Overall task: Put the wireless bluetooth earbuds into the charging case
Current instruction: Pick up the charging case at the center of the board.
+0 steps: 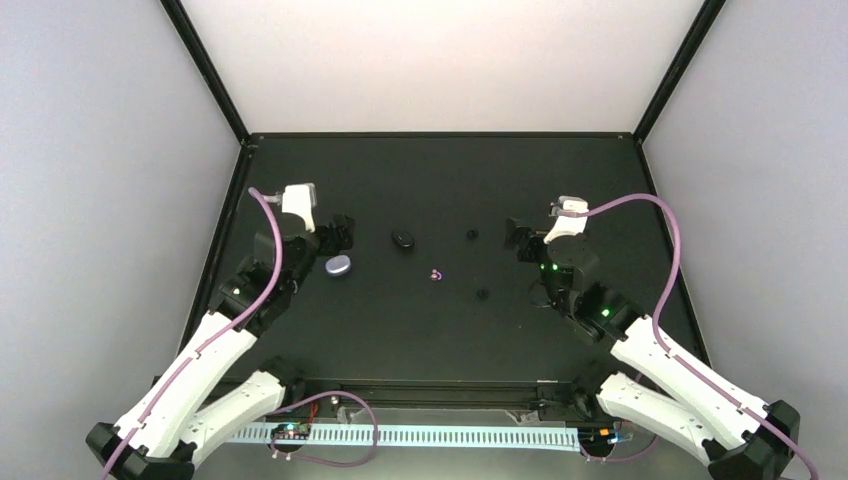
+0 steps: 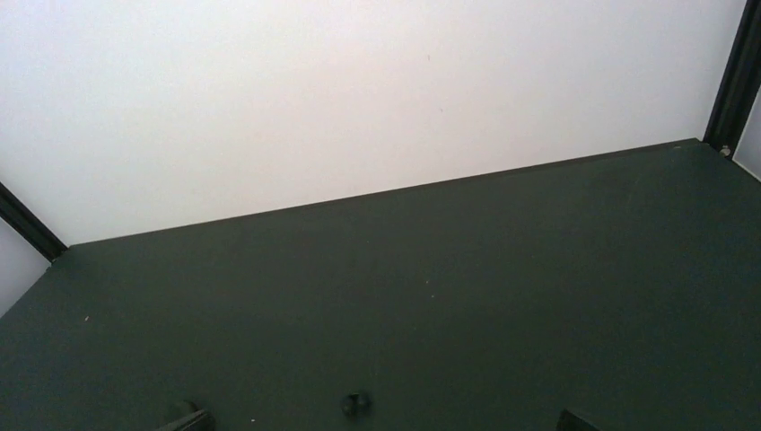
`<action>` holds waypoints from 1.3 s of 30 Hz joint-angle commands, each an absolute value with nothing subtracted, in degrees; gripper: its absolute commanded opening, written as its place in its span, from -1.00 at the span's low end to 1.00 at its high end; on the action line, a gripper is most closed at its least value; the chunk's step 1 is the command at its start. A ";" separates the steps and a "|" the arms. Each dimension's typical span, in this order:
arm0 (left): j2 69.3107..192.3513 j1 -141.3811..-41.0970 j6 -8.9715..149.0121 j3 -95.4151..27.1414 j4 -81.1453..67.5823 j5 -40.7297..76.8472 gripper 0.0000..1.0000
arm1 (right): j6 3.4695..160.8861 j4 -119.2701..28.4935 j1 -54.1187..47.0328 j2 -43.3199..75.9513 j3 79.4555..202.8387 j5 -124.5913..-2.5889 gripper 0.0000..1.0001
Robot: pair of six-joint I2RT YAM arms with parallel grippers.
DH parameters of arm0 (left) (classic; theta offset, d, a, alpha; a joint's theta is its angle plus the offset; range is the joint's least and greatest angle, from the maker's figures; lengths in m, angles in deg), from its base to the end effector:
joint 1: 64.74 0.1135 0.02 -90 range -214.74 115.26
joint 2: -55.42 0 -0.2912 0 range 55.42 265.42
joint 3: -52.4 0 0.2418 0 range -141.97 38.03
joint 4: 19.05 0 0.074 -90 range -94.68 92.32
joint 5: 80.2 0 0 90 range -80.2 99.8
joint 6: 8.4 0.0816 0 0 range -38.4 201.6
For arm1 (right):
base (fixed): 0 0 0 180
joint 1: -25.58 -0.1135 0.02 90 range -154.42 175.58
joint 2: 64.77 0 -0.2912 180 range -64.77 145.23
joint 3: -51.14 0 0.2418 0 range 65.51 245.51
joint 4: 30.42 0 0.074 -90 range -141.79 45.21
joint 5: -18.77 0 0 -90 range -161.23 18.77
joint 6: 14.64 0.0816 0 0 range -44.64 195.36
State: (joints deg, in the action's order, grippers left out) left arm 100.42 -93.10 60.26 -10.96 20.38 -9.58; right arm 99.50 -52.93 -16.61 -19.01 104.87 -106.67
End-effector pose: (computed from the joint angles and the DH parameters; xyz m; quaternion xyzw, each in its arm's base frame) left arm 0.1752 -0.0638 0.3413 -0.0453 0.8170 -0.1085 0.5645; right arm 0.1742 0.0941 0.3204 0.0658 0.7733 0.1174 0.6196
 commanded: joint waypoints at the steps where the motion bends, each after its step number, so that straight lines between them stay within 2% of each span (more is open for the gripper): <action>1: 98.62 -93.34 61.06 -10.16 19.14 -11.72 0.97 | 99.12 -49.20 -16.78 -20.83 103.08 -105.82 1.00; 8: 96.33 -93.37 62.06 -5.07 15.38 -11.58 0.98 | 94.37 -49.84 -16.72 -20.74 104.73 -96.77 1.00; 13: 98.37 -92.80 57.72 -5.88 18.77 -13.01 0.97 | 95.20 -50.25 -16.78 -18.29 106.38 -89.65 1.00; 18: 106.14 -85.75 50.00 -7.53 28.85 -4.57 0.97 | 96.20 -53.93 -16.78 -14.21 109.16 -85.75 1.00; 22: 110.37 -79.39 46.82 -3.13 28.66 3.62 0.97 | 95.78 -54.67 -16.78 -13.75 109.09 -85.34 1.00; 28: 119.54 -78.20 43.32 -3.74 29.06 2.98 0.97 | 95.81 -53.97 -16.78 -13.60 108.58 -83.09 1.00; 39: 137.38 -77.46 42.41 -13.47 29.53 4.97 0.96 | 96.92 -53.59 -16.82 -11.31 109.35 -79.43 1.00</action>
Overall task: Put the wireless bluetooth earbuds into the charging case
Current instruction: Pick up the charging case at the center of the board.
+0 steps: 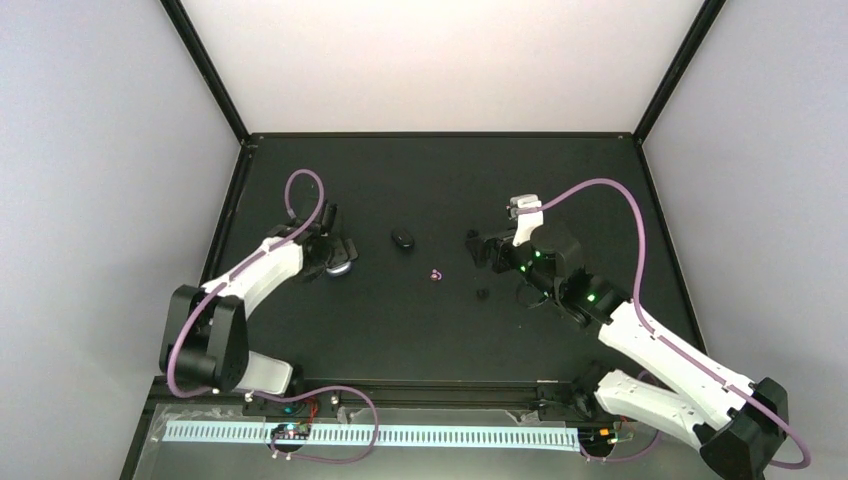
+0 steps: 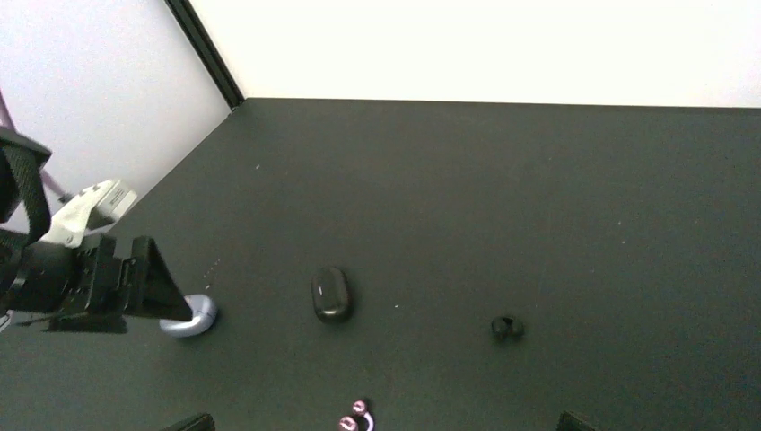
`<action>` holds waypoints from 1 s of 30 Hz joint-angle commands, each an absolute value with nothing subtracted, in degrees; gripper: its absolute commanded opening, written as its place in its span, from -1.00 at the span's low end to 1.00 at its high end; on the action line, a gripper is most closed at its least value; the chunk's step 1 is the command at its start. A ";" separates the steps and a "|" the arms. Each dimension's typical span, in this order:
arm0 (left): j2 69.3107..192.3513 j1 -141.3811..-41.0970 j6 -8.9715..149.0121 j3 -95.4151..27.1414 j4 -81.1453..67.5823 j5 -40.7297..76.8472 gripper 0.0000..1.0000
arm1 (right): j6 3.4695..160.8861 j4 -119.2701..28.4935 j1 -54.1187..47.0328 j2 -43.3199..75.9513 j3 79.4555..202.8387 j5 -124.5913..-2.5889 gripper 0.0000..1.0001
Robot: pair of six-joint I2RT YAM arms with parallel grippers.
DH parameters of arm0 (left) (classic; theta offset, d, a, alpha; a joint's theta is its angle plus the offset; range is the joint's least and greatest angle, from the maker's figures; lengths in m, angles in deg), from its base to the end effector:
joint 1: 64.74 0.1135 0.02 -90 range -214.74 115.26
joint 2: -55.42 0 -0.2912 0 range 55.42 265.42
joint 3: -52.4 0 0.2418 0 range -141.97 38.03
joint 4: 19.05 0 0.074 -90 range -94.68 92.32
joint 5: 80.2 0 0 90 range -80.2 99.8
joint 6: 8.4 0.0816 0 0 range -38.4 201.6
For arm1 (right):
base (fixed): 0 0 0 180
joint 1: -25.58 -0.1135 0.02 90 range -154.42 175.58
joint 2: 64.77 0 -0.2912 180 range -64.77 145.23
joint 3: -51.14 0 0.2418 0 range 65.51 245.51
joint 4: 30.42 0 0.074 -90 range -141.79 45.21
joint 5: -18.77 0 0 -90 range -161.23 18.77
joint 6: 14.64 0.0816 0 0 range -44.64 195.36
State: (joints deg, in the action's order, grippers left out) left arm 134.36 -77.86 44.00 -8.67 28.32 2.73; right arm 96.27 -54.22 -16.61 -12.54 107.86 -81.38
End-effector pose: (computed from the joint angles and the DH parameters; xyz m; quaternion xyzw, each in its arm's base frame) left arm 0.2547 -0.0491 0.1844 -0.2196 0.9499 -0.0372 0.2192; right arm 0.1788 0.1427 0.3116 -0.0997 0.8080 0.2400 0.5288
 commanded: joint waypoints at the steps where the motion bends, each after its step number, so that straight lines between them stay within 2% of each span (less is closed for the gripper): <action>1: 137.65 -77.53 42.15 -14.15 29.66 5.36 0.95 | 97.15 -53.31 -16.90 -10.40 109.70 -79.33 1.00; 10: 130.47 -77.75 45.87 -16.99 32.67 3.65 0.96 | 100.33 -49.59 -16.79 9.90 118.94 -76.38 0.96; 15: 123.51 -81.54 50.57 -18.26 33.52 1.25 0.97 | 98.50 -48.29 -16.74 24.54 126.59 -75.41 0.92; 22: 113.79 -82.29 57.99 -16.01 31.27 -1.63 0.97 | 94.84 -54.90 -16.84 42.23 140.88 -70.58 0.83; 30: 108.07 -82.50 58.79 -9.50 23.24 2.30 0.97 | 88.53 -62.54 -17.97 53.76 154.17 -69.60 0.72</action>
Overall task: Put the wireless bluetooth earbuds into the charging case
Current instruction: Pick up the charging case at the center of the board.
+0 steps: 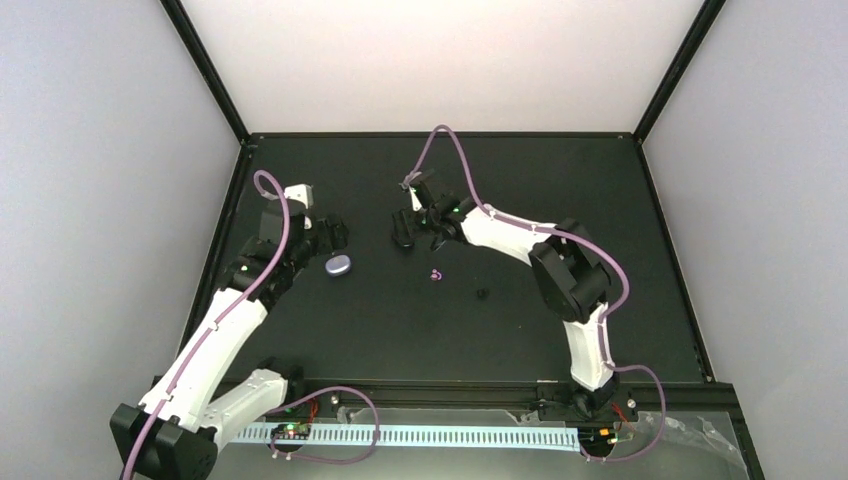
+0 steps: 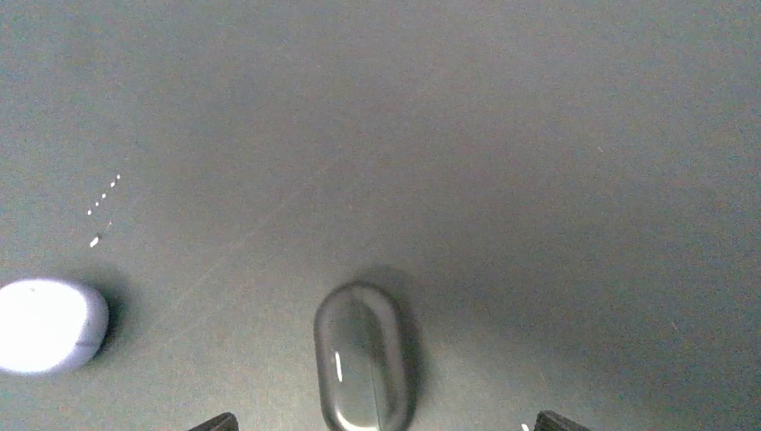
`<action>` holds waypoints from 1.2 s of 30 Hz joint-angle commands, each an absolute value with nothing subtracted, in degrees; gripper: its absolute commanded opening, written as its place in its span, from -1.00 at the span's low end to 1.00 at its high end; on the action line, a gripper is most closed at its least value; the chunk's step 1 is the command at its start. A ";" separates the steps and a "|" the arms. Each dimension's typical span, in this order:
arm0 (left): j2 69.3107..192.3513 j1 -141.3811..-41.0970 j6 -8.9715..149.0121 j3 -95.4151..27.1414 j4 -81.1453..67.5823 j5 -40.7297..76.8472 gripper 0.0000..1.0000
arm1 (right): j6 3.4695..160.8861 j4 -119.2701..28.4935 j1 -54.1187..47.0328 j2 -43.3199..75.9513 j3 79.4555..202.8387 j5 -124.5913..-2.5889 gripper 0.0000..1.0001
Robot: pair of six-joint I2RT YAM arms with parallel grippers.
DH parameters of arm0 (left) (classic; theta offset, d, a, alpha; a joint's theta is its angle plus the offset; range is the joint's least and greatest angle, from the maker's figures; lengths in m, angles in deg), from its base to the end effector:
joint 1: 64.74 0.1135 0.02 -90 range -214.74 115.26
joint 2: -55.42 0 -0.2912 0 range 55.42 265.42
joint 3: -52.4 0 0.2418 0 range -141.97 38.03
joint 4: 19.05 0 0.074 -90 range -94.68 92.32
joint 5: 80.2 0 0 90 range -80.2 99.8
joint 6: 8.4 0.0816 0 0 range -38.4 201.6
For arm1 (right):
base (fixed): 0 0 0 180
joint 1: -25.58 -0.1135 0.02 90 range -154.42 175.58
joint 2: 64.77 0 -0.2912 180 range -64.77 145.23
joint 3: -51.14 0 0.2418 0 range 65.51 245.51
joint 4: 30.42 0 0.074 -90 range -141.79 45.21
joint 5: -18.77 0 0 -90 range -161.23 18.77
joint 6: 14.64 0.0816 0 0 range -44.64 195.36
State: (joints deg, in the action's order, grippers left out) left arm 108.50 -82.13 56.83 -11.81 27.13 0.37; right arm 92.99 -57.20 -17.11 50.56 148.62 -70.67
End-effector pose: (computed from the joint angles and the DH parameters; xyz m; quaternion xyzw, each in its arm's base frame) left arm 0.2033 -0.0496 0.3043 -0.0948 0.8799 -0.0973 0.4553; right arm 0.3563 0.3298 0.1933 -0.2020 0.9002 0.1977 0.3312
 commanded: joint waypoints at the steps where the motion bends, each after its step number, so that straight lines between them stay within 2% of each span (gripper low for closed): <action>1: 108.14 -82.49 58.76 -9.66 23.57 2.69 0.98 | 87.82 -63.69 -18.15 54.96 155.63 -70.08 0.70; 14: 107.02 -82.48 58.84 -10.05 24.23 3.91 0.98 | 83.54 -71.54 -19.27 65.06 166.73 -72.03 0.46; 21: 106.98 -82.46 58.84 -10.08 24.15 4.06 0.97 | 83.18 -72.84 -19.47 67.68 169.08 -72.54 0.32; 29: 106.84 -82.41 58.75 -10.13 24.06 4.22 0.98 | 82.45 -74.65 -21.06 69.45 170.03 -75.97 0.24; 36: 106.41 -82.36 58.73 -9.91 24.06 4.25 0.98 | 82.91 -75.81 -21.34 70.30 170.13 -76.92 0.05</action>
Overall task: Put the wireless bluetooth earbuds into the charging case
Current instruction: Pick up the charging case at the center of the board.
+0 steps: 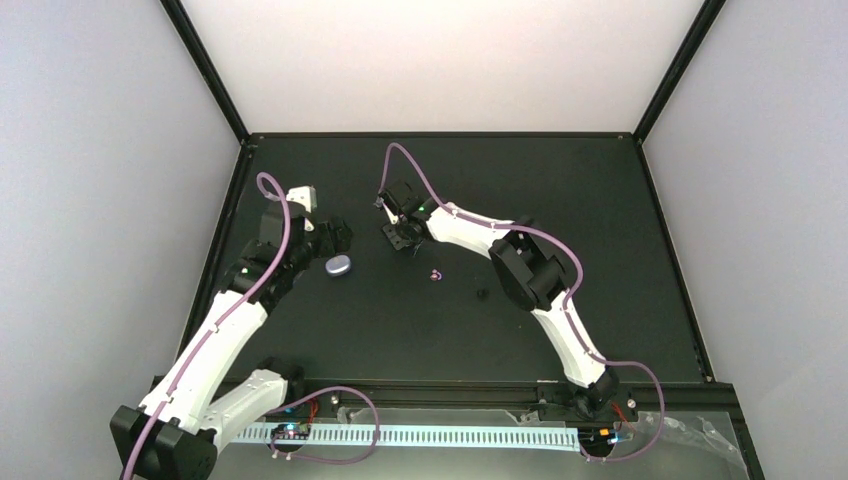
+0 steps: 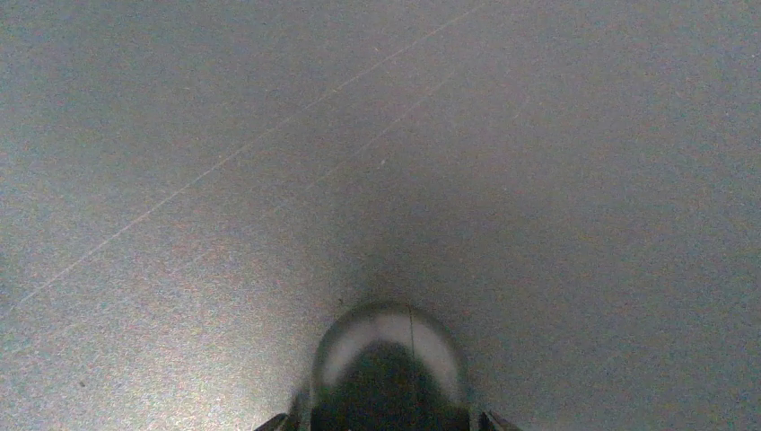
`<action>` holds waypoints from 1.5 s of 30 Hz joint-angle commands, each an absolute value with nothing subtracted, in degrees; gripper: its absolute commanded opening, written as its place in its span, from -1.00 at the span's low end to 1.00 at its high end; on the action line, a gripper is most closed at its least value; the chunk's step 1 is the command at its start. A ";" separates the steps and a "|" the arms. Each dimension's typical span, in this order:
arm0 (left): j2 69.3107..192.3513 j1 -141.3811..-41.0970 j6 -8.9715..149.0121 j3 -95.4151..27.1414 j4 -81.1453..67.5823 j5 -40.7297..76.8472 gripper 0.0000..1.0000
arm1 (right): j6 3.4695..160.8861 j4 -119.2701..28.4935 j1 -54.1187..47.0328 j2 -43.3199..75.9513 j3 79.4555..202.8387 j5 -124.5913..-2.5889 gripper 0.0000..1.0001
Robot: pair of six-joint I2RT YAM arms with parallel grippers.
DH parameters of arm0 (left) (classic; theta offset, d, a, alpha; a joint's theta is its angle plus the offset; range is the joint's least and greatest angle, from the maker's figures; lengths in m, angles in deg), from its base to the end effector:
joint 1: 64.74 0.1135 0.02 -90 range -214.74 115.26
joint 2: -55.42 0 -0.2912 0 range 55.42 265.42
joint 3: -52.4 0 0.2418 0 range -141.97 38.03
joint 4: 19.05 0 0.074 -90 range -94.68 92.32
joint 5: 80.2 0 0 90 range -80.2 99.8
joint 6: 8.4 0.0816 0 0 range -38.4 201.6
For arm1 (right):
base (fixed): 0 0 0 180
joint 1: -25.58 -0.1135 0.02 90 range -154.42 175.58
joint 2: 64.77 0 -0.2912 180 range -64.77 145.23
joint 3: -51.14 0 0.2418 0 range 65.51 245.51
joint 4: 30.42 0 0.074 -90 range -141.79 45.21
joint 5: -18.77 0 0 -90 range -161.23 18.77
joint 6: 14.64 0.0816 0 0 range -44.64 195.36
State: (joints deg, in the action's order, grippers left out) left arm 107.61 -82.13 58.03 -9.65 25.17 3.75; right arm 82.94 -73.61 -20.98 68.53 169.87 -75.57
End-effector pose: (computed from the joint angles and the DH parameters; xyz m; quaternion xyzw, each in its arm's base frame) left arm 0.2009 -0.0539 0.2974 -0.0722 0.8806 -0.1193 0.4529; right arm 0.3735 0.3854 0.1332 -0.3104 0.9085 0.0939 0.2636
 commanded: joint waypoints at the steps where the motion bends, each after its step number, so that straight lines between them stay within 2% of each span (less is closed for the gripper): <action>1: 106.40 -82.40 58.67 -9.88 24.06 4.26 0.98 | 83.00 -75.51 -21.39 70.06 169.71 -77.01 0.02; 12: 105.71 -82.41 58.50 -9.57 24.05 3.92 0.97 | 83.45 -72.32 -21.43 65.68 164.74 -78.51 -0.24; 16: 105.16 -82.39 58.51 -9.60 24.33 3.95 0.97 | 83.90 -68.84 -21.52 60.80 159.71 -78.97 -0.27; 23: 102.23 -82.38 58.03 -8.43 22.05 5.19 0.98 | 85.96 -63.91 -23.09 43.63 146.15 -79.33 -0.29; 28: 100.32 -82.35 54.07 -6.18 17.77 9.34 0.97 | 83.13 -57.39 -26.15 23.78 128.18 -81.56 -0.28; 31: 98.16 -82.40 54.22 -3.73 11.92 17.06 0.97 | 80.89 -55.11 -28.54 10.57 117.65 -82.71 -0.27; 34: 98.59 -82.92 55.23 -2.28 7.16 30.17 0.98 | 79.57 -55.92 -31.48 -0.96 110.95 -84.23 -0.27; 36: 100.11 -84.80 53.22 -1.96 5.42 34.78 0.97 | 78.98 -57.07 -34.11 -7.50 108.56 -86.01 -0.27; 39: 102.22 -94.43 52.67 -3.32 6.12 32.55 0.97 | 77.58 -58.51 -38.36 -12.85 106.50 -89.50 -0.27; 41: 102.61 -99.59 52.18 -4.00 6.43 30.14 0.98 | 76.45 -59.36 -39.78 -14.97 106.13 -90.99 -0.27; 45: 101.70 -102.87 48.92 -3.92 5.98 29.13 0.98 | 74.11 -60.19 -42.48 -15.86 107.42 -93.52 -0.27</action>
State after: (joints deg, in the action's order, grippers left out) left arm 102.78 -100.68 52.43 -2.20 8.40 28.52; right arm 77.49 -59.23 -40.39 -15.25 106.72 -88.49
